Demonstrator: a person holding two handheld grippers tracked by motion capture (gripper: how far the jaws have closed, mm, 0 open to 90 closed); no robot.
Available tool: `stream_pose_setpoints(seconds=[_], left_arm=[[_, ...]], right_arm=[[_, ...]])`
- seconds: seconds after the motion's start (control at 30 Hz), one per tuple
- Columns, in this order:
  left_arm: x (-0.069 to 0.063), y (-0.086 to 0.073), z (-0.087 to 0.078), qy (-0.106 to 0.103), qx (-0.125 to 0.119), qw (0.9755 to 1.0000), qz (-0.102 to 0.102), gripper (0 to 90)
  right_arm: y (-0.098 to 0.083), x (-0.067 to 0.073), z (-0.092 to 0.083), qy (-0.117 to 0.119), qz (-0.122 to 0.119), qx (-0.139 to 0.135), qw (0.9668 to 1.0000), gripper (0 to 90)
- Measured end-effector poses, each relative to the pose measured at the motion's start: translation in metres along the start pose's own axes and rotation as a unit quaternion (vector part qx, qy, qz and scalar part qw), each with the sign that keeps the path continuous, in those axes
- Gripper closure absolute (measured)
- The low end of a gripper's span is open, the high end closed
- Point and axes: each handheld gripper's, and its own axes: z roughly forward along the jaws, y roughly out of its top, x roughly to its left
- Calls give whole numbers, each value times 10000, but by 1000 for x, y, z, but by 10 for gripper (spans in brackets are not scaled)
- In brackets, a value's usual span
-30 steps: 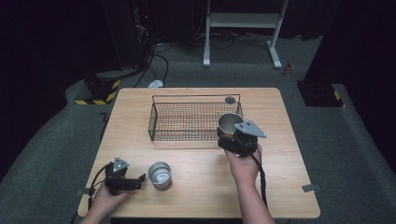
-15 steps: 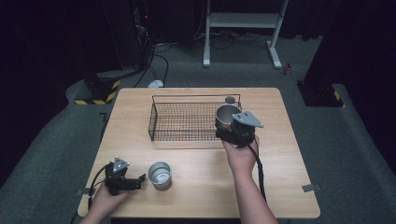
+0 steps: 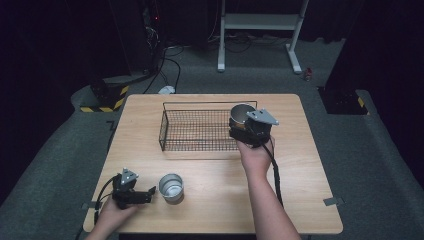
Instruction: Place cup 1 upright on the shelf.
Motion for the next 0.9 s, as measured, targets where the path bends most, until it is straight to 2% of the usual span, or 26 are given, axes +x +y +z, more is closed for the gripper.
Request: stream_pose_setpoints(seconds=[0.43, 0.67, 0.83, 0.9], left_arm=[[0, 0, 0, -17, -4, 10000, -14, 6], [0, 0, 1, -26, -11, 10000, -20, 6], [0, 0, 1, -27, -10, 10000, -18, 6], [0, 0, 1, -26, -9, 10000, -16, 6]], right_arm=[[10, -1, 17, -68, 39, -9, 10000, 136], [13, -2, 35, -148, 18, 205, 9997, 136], [10, -4, 50, -170, 144, 360, 9991, 136], [10, -3, 56, -228, 93, 454, 9987, 136]])
